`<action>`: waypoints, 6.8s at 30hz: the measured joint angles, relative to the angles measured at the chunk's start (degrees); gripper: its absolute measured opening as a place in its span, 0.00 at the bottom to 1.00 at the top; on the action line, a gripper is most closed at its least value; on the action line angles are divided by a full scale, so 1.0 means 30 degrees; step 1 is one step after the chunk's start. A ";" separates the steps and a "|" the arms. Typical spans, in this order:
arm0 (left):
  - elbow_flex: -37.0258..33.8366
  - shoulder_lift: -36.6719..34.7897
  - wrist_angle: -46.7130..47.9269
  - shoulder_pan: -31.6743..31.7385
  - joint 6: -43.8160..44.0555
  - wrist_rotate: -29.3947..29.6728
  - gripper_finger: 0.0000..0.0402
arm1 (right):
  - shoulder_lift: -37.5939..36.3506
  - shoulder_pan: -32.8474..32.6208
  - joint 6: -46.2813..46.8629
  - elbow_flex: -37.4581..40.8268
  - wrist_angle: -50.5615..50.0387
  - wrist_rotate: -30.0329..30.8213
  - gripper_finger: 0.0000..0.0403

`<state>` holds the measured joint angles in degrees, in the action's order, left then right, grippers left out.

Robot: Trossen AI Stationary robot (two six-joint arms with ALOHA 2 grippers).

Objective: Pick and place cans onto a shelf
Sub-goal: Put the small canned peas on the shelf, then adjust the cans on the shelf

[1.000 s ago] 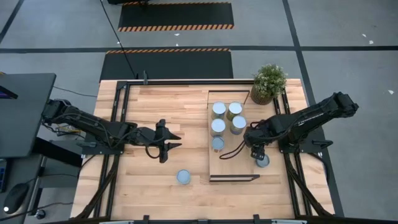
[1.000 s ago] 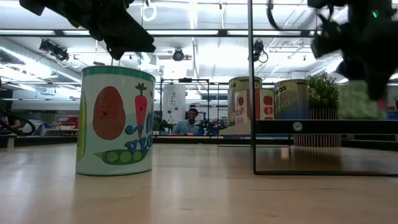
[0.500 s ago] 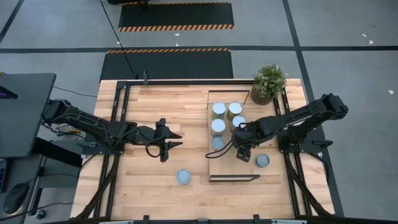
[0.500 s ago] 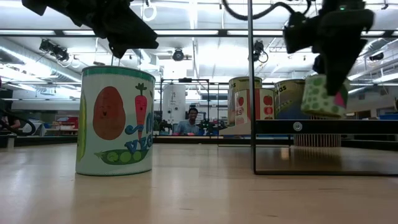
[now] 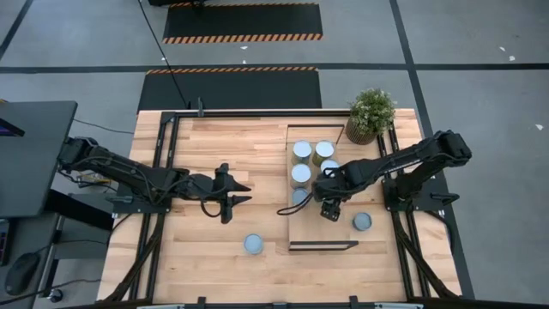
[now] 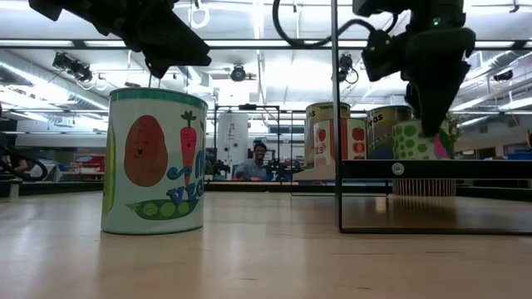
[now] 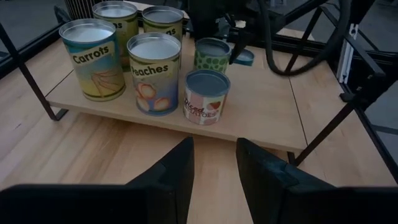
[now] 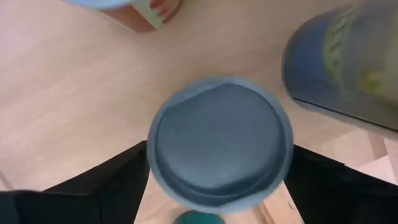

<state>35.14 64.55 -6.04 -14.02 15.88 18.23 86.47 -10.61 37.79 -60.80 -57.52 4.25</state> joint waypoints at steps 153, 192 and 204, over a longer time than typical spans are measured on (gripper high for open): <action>0.4932 1.1286 -0.5804 0.3064 -0.1384 -0.3709 0.31 | -0.8921 -0.7162 0.3004 0.7366 0.2035 0.3001 0.87; 0.9391 1.8469 -0.9662 0.0852 -0.2732 -0.0718 0.31 | -0.8950 -0.7067 0.3908 0.7366 0.1861 0.3183 0.87; 0.9391 1.8467 -0.9476 0.1122 -0.2804 0.0305 0.31 | -0.8950 -0.7096 0.4518 0.7359 0.1887 0.2506 0.87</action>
<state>63.31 119.95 -34.47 -10.66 7.47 19.15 59.61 -31.90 51.35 -38.72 -51.86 11.77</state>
